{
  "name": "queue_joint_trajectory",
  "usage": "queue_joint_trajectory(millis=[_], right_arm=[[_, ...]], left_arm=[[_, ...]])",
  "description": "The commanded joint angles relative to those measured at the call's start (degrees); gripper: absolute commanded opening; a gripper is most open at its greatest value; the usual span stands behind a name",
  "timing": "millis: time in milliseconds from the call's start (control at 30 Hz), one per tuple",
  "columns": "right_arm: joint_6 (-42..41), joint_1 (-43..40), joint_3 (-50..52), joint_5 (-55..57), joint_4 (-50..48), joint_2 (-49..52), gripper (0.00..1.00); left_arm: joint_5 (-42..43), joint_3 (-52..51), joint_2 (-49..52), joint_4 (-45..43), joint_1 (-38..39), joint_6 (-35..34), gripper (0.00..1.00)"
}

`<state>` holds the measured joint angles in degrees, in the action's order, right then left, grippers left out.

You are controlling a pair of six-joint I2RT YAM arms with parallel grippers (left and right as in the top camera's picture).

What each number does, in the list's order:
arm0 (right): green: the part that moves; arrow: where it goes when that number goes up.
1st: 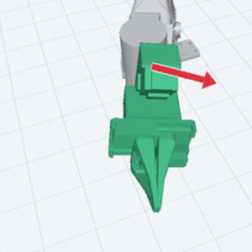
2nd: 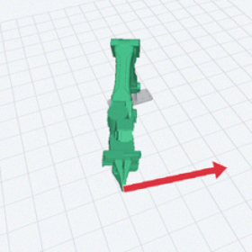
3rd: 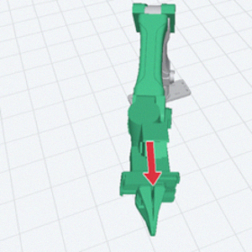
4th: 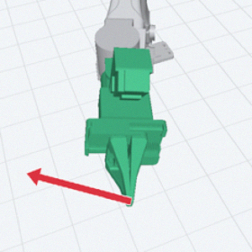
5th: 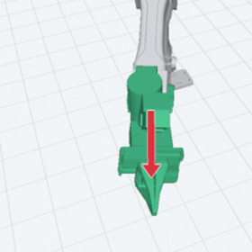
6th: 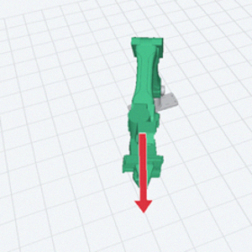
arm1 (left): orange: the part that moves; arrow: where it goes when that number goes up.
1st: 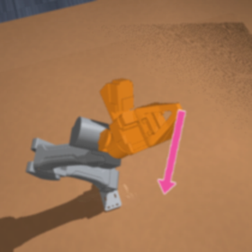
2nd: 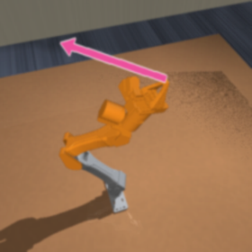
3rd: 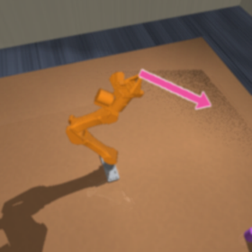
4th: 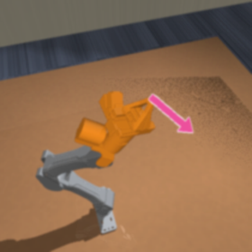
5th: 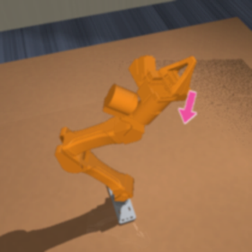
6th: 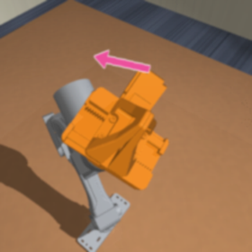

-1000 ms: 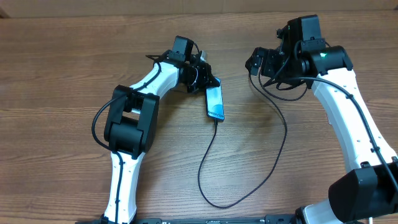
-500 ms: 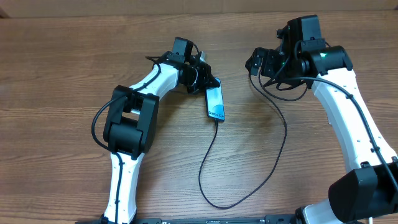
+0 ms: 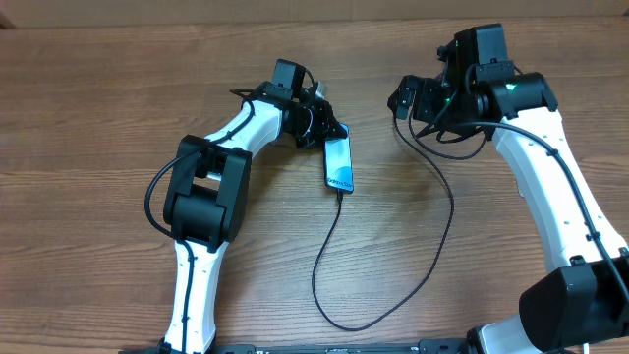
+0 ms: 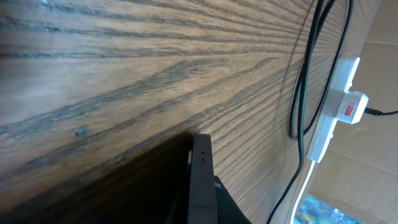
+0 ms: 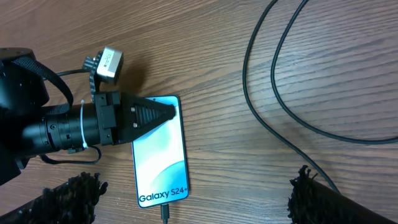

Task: Plug charger to phone and switch on socket
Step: 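Lay the smartphone flat on the table and open the left gripper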

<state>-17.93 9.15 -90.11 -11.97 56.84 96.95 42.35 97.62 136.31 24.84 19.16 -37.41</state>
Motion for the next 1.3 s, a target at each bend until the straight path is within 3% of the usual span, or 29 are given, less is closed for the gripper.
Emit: queue_joint_trajectory(millis=[0, 333, 1267], right_arm=[[0.5, 0.0, -0.7, 0.6, 0.1, -1.6, 1.0], [0.5, 0.0, -0.7, 0.6, 0.1, -1.6, 1.0], [0.5, 0.0, -0.6, 0.6, 0.1, -1.6, 1.0]], left_arm=[[-0.6, -0.9, -1.6, 0.4, 0.4, -1.0, 0.13], [-0.5, -0.9, -1.6, 0.4, 0.4, -1.0, 0.21], [-0.5, -0.9, -1.6, 0.7, 0.4, -1.0, 0.28]])
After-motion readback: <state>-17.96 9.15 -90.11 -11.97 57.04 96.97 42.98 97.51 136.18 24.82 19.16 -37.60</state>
